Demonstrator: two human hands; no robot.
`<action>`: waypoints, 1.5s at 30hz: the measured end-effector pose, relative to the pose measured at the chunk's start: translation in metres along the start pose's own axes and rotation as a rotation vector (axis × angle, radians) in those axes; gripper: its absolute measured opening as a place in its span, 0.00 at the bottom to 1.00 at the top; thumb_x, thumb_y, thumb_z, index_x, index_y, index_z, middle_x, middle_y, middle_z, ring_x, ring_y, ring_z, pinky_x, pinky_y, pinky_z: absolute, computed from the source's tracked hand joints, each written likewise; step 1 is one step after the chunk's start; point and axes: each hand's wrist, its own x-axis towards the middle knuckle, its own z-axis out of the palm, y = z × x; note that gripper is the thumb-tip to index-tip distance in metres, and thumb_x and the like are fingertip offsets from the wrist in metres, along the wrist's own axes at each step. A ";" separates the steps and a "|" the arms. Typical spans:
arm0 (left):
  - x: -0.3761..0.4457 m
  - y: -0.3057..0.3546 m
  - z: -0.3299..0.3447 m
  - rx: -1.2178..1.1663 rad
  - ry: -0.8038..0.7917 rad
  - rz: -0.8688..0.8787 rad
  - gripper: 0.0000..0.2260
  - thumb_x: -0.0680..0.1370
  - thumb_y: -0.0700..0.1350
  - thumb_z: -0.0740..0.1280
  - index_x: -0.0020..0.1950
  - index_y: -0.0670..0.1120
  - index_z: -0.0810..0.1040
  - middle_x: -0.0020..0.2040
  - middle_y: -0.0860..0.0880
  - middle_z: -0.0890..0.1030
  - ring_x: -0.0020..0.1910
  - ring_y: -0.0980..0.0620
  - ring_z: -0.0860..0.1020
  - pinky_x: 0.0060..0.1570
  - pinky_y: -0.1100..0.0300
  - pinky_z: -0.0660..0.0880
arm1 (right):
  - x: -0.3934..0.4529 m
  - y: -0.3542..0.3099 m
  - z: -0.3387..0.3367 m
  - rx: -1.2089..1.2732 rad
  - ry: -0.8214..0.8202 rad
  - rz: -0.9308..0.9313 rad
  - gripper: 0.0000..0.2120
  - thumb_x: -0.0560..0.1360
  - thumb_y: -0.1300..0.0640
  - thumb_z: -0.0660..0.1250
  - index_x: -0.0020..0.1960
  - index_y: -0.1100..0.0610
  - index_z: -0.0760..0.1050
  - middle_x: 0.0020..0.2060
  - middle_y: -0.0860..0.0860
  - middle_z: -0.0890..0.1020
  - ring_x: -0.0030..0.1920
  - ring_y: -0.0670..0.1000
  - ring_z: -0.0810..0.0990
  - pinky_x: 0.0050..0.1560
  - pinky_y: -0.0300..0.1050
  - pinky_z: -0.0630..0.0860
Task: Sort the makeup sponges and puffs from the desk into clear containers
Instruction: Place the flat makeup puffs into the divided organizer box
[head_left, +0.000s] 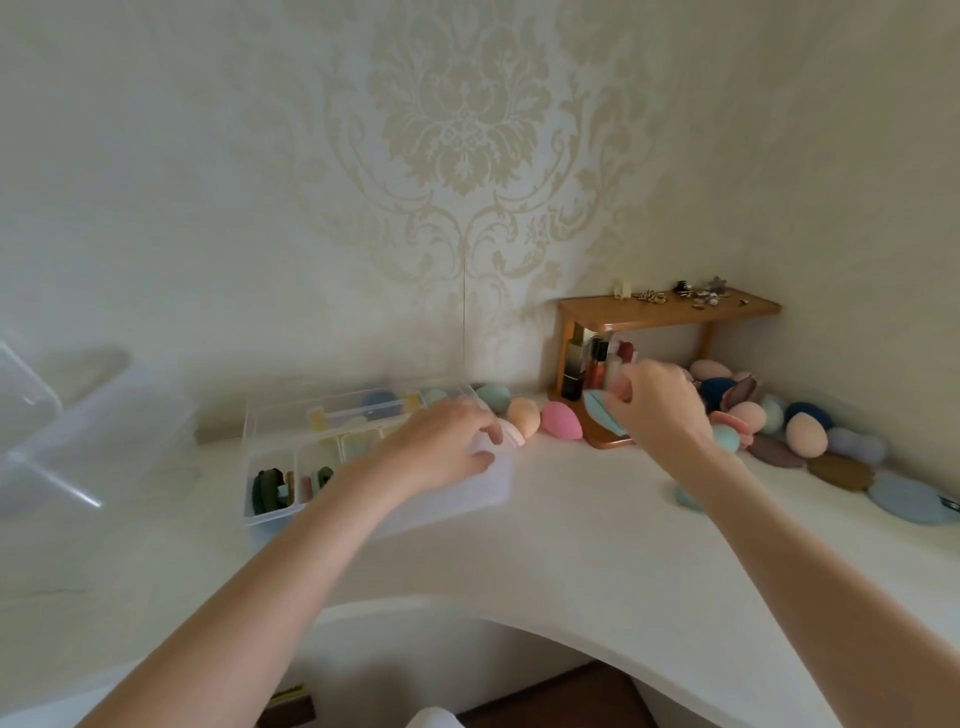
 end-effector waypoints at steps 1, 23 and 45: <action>-0.005 -0.003 -0.008 -0.018 0.029 -0.014 0.11 0.76 0.44 0.64 0.57 0.48 0.78 0.61 0.49 0.76 0.61 0.49 0.74 0.58 0.58 0.69 | -0.001 -0.016 -0.004 0.109 0.015 -0.031 0.09 0.76 0.57 0.63 0.48 0.62 0.78 0.41 0.54 0.79 0.41 0.53 0.78 0.41 0.46 0.76; -0.069 -0.073 -0.041 -0.064 -0.009 -0.248 0.07 0.77 0.46 0.65 0.49 0.47 0.82 0.50 0.51 0.81 0.51 0.54 0.77 0.50 0.62 0.72 | -0.054 -0.167 0.059 0.215 -0.228 -0.339 0.10 0.75 0.56 0.63 0.49 0.61 0.79 0.51 0.57 0.80 0.55 0.57 0.77 0.49 0.48 0.74; -0.006 -0.014 -0.010 -0.091 -0.038 -0.057 0.06 0.76 0.42 0.64 0.45 0.43 0.81 0.47 0.49 0.84 0.47 0.50 0.81 0.53 0.52 0.76 | -0.015 0.046 0.015 -0.415 -0.548 0.216 0.17 0.78 0.61 0.59 0.65 0.62 0.69 0.61 0.60 0.75 0.60 0.59 0.75 0.58 0.49 0.72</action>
